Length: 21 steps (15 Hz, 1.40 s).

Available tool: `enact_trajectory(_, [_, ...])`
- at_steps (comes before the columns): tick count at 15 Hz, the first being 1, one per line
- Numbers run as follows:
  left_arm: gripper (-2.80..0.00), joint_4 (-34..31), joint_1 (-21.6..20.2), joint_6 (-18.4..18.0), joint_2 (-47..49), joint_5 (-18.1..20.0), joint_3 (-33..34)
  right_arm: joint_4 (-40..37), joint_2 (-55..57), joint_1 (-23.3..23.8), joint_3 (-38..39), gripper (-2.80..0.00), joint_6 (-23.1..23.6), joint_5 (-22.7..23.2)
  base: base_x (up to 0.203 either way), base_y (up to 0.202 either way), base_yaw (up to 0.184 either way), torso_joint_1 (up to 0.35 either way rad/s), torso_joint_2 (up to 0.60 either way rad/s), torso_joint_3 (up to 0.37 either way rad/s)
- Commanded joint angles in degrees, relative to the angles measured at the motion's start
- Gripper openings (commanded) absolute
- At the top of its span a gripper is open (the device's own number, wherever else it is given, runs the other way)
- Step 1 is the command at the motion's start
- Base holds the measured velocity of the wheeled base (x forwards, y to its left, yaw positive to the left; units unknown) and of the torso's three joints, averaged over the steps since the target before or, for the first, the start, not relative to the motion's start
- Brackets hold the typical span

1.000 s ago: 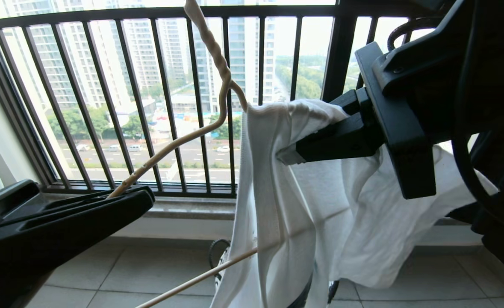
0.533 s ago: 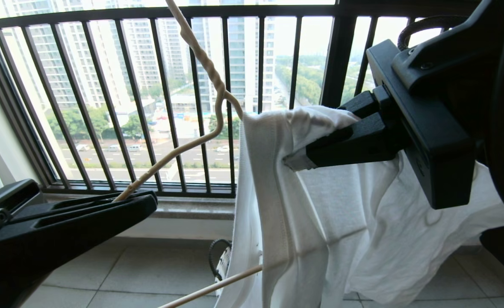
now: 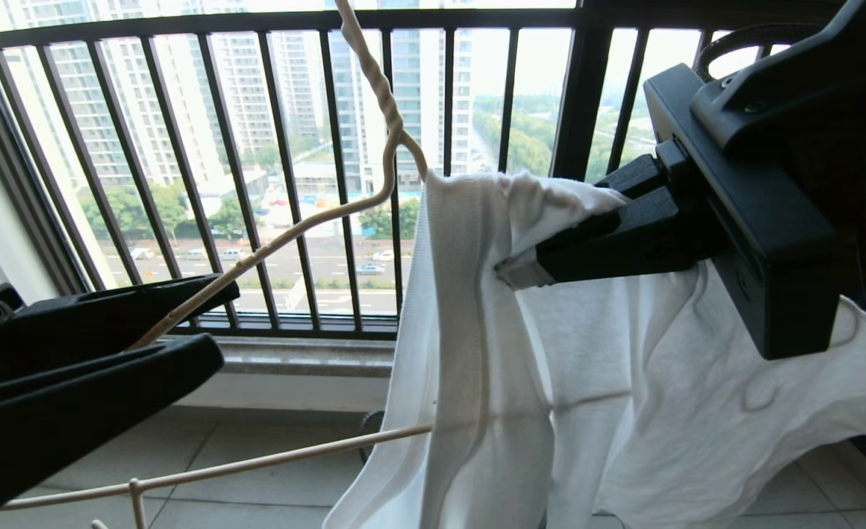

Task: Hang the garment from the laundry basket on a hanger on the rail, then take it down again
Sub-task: Hang the clothes on the clothes rack

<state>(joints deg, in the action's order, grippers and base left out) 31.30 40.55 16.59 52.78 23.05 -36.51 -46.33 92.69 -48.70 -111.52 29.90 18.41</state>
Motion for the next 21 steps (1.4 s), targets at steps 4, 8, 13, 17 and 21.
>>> enact_trajectory(4, [0.00,-0.3,-4.5,0.0,-2.4,-7.8,-6.5,-2.1,-1.3,1.2,0.0,-2.80,0.2,0.0,0.000,0.000,0.000,0.000,0.00,0.000])
enact_trajectory(8, [-2.80,-3.3,-5.3,0.1,-3.5,-10.1,-9.9,-1.4,-1.1,2.9,-0.4,-2.80,-0.1,-0.4,0.000,0.000,0.000,0.000,0.00,0.000])
enact_trajectory(13, [-2.80,-23.6,-5.3,0.1,-4.1,-10.8,-19.2,0.8,-0.7,4.6,-0.5,-2.80,-0.8,-3.1,0.000,0.000,0.000,0.000,0.00,0.000])
enact_trajectory(17, [-2.80,-41.5,-5.2,1.2,-3.2,-10.3,-28.1,4.9,0.4,5.9,-0.5,-2.80,-3.2,-6.4,0.000,0.000,0.000,0.000,0.00,0.000])
enact_trajectory(21, [-2.80,-50.9,-1.9,3.3,1.9,-9.9,-31.0,7.0,0.8,6.4,-0.5,-2.80,-4.9,-8.5,0.000,0.000,0.000,0.000,0.00,0.000])
